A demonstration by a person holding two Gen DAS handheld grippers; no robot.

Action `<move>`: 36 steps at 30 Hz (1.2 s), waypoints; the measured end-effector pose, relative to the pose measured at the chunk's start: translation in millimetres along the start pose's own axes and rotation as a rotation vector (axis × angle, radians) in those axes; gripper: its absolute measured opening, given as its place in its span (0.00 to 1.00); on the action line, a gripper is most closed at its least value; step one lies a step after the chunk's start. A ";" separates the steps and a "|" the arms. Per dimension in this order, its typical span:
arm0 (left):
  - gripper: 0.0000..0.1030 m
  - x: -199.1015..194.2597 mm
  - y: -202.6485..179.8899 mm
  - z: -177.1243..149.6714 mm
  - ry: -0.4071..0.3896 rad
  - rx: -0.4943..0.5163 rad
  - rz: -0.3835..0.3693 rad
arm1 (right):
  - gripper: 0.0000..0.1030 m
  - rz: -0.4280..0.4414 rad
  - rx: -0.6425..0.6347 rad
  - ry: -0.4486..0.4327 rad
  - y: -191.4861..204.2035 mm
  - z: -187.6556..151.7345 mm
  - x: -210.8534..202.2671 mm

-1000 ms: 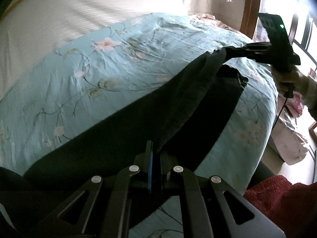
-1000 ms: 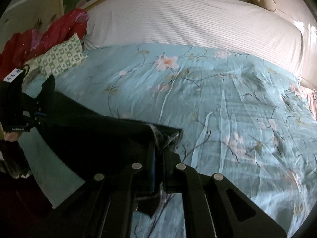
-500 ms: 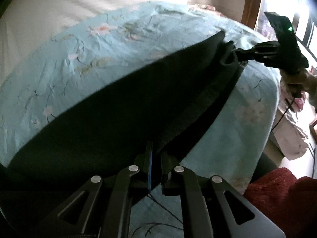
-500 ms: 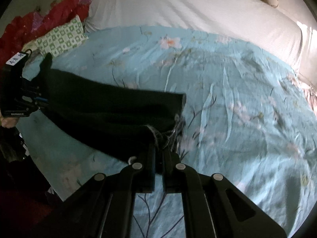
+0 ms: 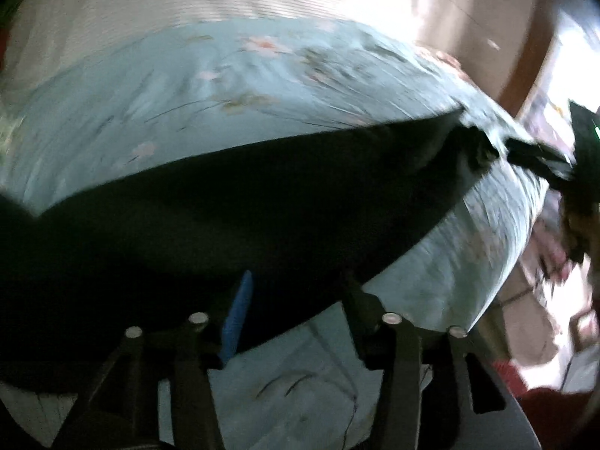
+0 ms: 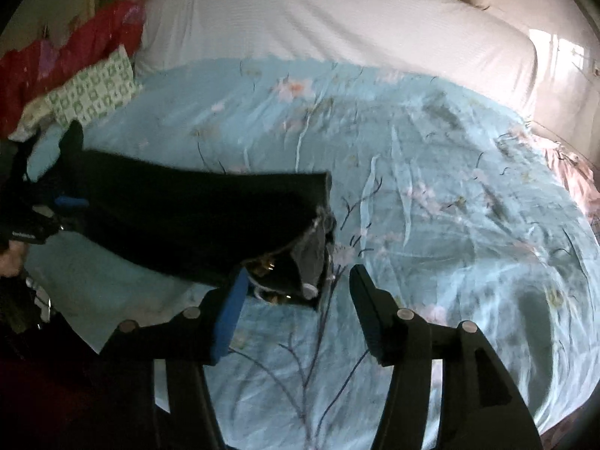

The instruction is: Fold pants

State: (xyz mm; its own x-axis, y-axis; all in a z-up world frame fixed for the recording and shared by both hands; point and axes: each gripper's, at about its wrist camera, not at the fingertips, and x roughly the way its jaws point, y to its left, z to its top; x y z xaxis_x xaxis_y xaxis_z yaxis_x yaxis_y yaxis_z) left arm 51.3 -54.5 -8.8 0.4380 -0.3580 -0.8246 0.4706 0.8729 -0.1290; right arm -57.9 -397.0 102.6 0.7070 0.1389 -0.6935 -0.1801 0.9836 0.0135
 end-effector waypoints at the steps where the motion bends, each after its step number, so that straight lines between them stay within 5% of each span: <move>1: 0.59 -4.1 7.9 -1.0 0.002 -0.038 0.010 | 0.56 0.015 0.010 -0.020 3.9 2.5 -4.0; 15: 0.68 -53.4 142.4 24.9 0.017 -0.515 0.242 | 0.59 0.360 0.002 -0.031 124.2 38.4 52.0; 19: 0.73 -59.8 169.6 54.7 0.037 -0.572 0.367 | 0.60 0.450 -0.037 -0.002 168.5 52.7 75.4; 28: 0.75 -35.5 231.2 82.1 0.167 -0.682 0.509 | 0.62 0.613 -0.218 0.046 276.4 86.5 119.4; 36: 0.70 -25.4 242.2 76.8 0.191 -0.676 0.520 | 0.62 0.584 -0.357 0.099 334.4 103.7 173.3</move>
State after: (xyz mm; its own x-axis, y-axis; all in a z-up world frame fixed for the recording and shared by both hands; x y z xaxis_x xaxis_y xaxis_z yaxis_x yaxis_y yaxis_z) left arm 213.0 140.5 23.2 0.3063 0.1488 -0.9402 -0.3352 0.9413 0.0398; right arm 75.3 -32.1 61.6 0.3629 0.6066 -0.7074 -0.7383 0.6503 0.1789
